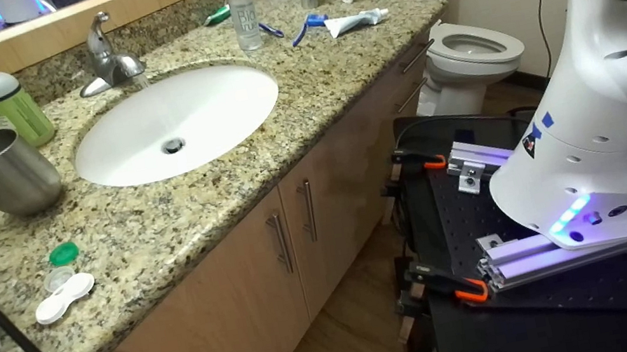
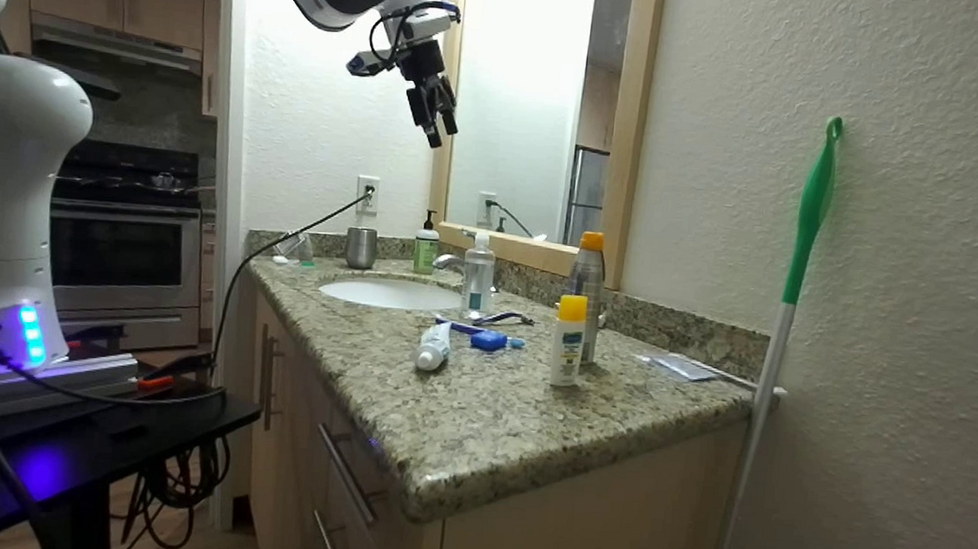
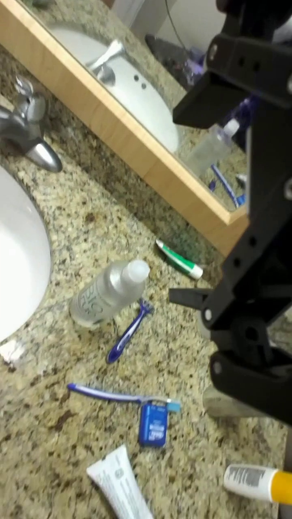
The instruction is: Open the tap,wet the toothbrush then close the tap
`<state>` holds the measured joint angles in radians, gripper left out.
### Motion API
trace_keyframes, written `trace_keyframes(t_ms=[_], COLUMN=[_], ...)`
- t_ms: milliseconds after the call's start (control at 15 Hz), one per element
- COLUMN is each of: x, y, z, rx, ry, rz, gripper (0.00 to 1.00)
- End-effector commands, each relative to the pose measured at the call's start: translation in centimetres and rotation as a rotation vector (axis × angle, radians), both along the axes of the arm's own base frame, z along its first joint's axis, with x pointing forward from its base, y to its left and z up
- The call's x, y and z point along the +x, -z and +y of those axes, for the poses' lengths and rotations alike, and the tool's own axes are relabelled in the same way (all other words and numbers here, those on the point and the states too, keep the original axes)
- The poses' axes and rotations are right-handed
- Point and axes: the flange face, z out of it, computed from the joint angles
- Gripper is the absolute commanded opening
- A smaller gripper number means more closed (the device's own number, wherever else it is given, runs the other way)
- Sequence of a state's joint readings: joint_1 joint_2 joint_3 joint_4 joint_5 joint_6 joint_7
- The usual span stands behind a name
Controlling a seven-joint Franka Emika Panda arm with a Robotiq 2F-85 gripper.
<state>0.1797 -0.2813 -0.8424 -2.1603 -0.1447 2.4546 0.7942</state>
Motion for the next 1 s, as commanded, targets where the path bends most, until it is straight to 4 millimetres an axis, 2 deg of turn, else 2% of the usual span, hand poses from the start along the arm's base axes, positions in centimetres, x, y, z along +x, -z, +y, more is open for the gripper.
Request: trace_keyframes(t_ms=[0, 67, 133, 200, 400, 533, 800, 933], x=[-1.9, -2.3, -1.8, -2.0, -1.6, 0.5, 2.9, 4.2], y=[4.0, 5.0, 3.3, 3.9, 3.6, 6.4, 12.4, 14.6], z=[-2.6, -3.3, -2.6, -2.9, -2.5, -3.5, -5.5, -6.7], rx=[-0.008, -0.022, -0.009, -0.012, -0.013, 0.083, 0.274, 0.297], ry=[0.121, 0.157, 0.099, 0.116, 0.106, 0.109, 0.153, 0.197], rz=[0.158, 0.197, 0.125, 0.139, 0.133, 0.203, 0.278, 0.340], gripper=[1.00, 1.00, 1.00, 1.00, 1.00, 1.00, 1.00, 1.00])
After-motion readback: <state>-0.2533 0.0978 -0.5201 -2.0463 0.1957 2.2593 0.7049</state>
